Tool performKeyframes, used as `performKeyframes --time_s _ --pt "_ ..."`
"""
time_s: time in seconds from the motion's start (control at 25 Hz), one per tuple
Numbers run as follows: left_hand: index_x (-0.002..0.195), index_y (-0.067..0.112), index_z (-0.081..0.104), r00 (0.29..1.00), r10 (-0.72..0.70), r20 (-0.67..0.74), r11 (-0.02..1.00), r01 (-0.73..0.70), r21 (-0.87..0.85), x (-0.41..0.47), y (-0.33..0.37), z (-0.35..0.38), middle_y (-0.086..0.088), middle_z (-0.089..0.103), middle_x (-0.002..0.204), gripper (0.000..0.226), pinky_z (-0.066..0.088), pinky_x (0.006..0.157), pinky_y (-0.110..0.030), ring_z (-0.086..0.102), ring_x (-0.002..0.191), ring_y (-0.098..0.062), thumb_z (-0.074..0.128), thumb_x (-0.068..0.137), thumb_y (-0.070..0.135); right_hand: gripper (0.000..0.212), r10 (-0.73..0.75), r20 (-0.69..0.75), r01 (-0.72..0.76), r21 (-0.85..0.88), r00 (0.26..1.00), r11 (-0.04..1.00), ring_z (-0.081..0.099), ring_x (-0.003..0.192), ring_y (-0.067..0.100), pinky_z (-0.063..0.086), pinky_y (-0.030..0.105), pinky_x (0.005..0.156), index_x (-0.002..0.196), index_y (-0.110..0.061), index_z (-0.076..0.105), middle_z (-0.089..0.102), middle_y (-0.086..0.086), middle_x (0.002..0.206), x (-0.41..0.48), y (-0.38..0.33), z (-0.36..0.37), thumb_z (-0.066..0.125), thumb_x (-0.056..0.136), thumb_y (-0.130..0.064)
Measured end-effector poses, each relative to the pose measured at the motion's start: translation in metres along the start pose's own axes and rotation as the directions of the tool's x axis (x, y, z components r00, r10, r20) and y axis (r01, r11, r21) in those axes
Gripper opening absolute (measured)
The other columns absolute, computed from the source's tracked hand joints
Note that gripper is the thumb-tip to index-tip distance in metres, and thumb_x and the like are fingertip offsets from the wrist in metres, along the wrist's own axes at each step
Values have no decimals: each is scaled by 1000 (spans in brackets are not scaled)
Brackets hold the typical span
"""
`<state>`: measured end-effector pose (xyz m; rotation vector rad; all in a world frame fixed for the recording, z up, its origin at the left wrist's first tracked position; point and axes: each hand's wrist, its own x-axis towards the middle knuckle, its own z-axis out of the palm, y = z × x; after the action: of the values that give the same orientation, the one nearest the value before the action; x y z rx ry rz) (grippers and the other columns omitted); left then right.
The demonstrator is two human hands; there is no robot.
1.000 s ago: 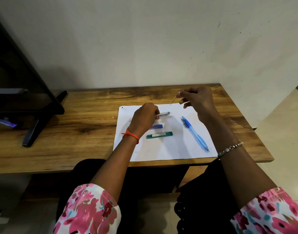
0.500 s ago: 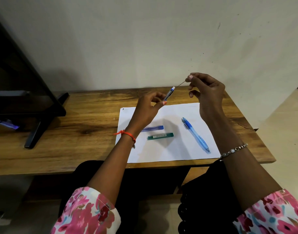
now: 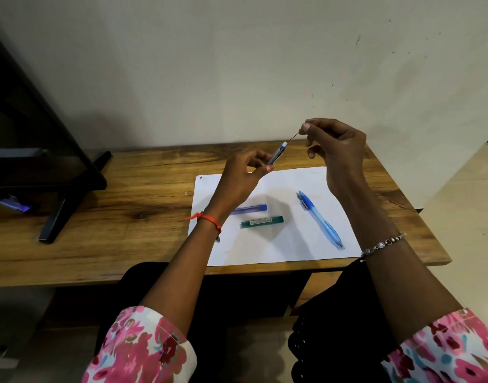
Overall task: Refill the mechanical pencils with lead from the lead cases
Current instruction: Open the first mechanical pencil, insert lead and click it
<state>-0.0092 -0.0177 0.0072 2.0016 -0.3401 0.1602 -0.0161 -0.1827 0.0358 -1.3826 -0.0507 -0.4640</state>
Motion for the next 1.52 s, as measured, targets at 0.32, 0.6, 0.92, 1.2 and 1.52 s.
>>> performKeyframes --time_s 0.32,0.6,0.92,1.2,1.52 --pt "93 17 63 1000 5 6 1000 -6 3 -1 2 -1 11 59 86 10 38 60 1 54 76 4 63 85 11 15 46 198 6 -254 979 967 54 63 6 40 17 50 93 -12 72 67 0 78 -1 5 5 73 78 -10" --pt "89 23 60 999 -33 -5 999 33 -40 1 -1 -3 4 61 82 11 39 63 -1 55 69 9 63 85 13 15 287 283 34 -763 915 645 50 58 7 35 4 46 92 1 73 69 14 81 9 16 -14 71 79 -8" --pt "98 12 64 999 -43 -13 999 42 -34 2 -1 -2 7 59 82 13 37 61 2 54 72 4 62 85 11 18 484 330 225 -938 810 263 61 83 27 46 29 62 90 -7 76 61 11 96 10 45 -15 72 74 0" --pt "96 15 64 999 -48 -22 998 47 -36 1 0 -2 1 61 86 11 37 60 2 54 74 1 62 86 13 23 465 300 230 -952 833 204 62 87 31 53 37 74 99 1 69 61 19 107 8 47 -10 69 76 2" --pt "90 22 60 999 -36 -18 999 36 -31 1 1 -3 5 60 82 10 38 61 1 55 70 6 63 85 13 23 493 270 191 -960 827 206 65 86 37 56 43 81 98 5 66 62 21 106 7 43 -7 71 75 4"
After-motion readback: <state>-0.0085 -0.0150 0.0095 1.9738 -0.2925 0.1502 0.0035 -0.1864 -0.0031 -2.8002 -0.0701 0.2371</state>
